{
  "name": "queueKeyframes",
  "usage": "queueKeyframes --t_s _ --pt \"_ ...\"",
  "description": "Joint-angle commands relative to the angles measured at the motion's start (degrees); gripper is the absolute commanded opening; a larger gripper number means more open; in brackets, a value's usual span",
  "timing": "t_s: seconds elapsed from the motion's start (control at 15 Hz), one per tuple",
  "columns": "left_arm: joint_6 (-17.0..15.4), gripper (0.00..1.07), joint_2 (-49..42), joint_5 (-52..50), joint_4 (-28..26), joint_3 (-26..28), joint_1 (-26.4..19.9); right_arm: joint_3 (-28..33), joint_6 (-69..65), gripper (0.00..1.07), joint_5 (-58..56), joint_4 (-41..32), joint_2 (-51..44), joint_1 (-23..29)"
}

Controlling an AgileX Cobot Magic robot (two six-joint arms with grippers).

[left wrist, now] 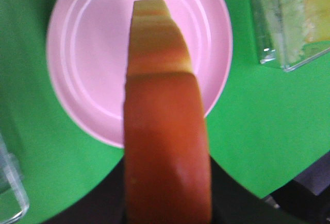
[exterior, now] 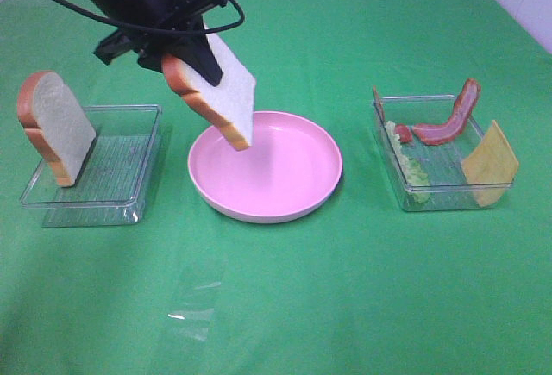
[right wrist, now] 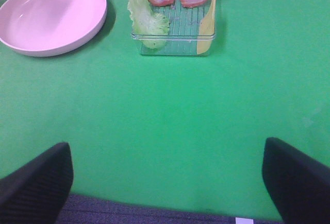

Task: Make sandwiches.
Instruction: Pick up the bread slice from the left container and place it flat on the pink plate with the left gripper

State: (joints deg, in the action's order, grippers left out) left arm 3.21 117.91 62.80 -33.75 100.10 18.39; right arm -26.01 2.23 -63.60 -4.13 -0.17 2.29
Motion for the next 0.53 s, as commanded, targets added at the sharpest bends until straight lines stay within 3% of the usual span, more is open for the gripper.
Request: queueKeyframes --t_s 0.07,0.33,0.53 --pt "5.10 0.00 5.21 -1.26 -9.63 -0.06 0.17 0.06 0.06 0.96 0.17 0.00 -1.78 -0.46" --pt "12.66 0.00 11.86 -2.18 -20.23 0.11 0.17 0.06 0.06 0.96 0.17 0.00 -1.78 -0.46" --pt "12.78 0.00 13.92 -3.78 -21.37 0.17 0.17 0.06 0.06 0.96 0.17 -0.17 -1.78 -0.46"
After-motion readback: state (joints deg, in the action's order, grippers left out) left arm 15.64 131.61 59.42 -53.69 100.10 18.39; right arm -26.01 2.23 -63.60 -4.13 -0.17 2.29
